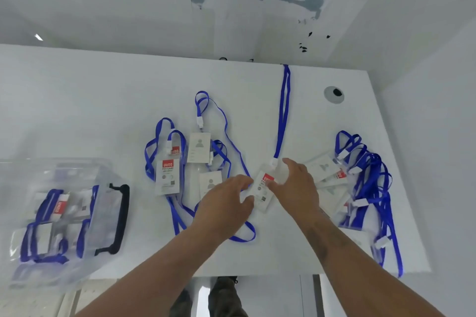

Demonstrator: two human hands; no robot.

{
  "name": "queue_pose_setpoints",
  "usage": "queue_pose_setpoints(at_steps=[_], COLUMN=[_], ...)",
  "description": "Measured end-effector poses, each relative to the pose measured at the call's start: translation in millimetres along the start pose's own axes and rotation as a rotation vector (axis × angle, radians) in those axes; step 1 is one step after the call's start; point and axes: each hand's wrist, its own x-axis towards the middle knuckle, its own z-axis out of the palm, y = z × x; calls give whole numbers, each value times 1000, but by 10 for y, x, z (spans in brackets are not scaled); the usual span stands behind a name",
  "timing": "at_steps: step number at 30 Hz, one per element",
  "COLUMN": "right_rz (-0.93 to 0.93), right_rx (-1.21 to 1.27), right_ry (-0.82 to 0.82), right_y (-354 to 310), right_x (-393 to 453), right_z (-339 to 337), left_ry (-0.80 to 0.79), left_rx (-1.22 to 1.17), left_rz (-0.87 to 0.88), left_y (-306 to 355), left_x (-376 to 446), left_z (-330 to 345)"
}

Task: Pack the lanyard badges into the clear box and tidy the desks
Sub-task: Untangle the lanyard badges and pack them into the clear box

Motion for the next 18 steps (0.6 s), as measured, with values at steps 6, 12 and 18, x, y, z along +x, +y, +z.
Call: queue_pose_setpoints(at_steps=[6,12,18], right_rz=[-22,217,500], right_rx=[-149,347,1116], right_ry=[26,-113,-244], right_y=[23,-54,-186], right_x=[158,255,216], right_z=[205,67,-445], left_ry=[-113,-143,81], left_rx=[111,247,247], left_rz=[-13,86,326], left_y=[23,-68,8], left_x=[386,440,357], left_z=[337,405,194])
